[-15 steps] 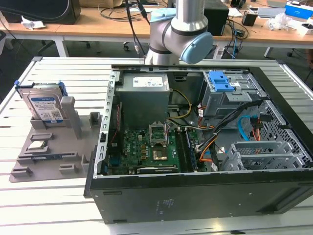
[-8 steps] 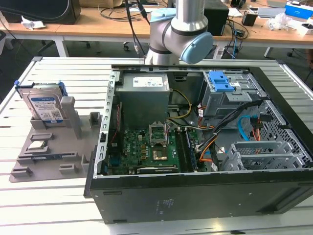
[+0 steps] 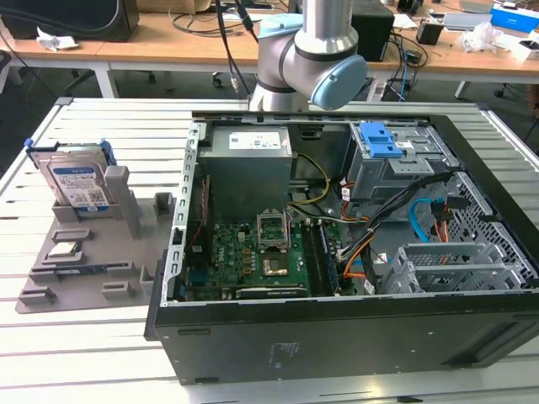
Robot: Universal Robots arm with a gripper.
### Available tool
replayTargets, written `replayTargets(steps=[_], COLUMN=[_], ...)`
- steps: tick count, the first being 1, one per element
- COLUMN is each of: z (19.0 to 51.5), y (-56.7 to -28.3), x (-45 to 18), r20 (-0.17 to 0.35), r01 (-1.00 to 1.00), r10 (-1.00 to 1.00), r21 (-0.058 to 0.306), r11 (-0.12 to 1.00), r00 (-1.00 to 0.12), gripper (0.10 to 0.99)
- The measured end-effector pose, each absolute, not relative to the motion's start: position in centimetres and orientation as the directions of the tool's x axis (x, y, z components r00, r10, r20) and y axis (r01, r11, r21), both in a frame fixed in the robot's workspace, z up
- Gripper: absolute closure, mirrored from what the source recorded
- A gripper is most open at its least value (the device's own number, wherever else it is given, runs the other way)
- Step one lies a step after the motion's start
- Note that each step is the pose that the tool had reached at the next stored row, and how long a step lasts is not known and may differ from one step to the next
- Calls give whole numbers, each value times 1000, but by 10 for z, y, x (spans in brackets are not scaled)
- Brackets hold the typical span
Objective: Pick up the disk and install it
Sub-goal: 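Pick up the disk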
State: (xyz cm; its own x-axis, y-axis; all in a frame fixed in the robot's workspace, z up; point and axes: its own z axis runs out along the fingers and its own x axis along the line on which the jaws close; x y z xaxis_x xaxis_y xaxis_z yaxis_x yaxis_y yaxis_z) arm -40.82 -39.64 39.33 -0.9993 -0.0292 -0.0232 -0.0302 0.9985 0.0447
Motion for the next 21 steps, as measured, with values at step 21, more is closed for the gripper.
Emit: replayTargets(steps=[21], z=[393], y=[-396], x=[-408], r20=[-23], r01=[-462], r10=[-462], r21=[45], r11=[886], r00=[-887], gripper=[980])
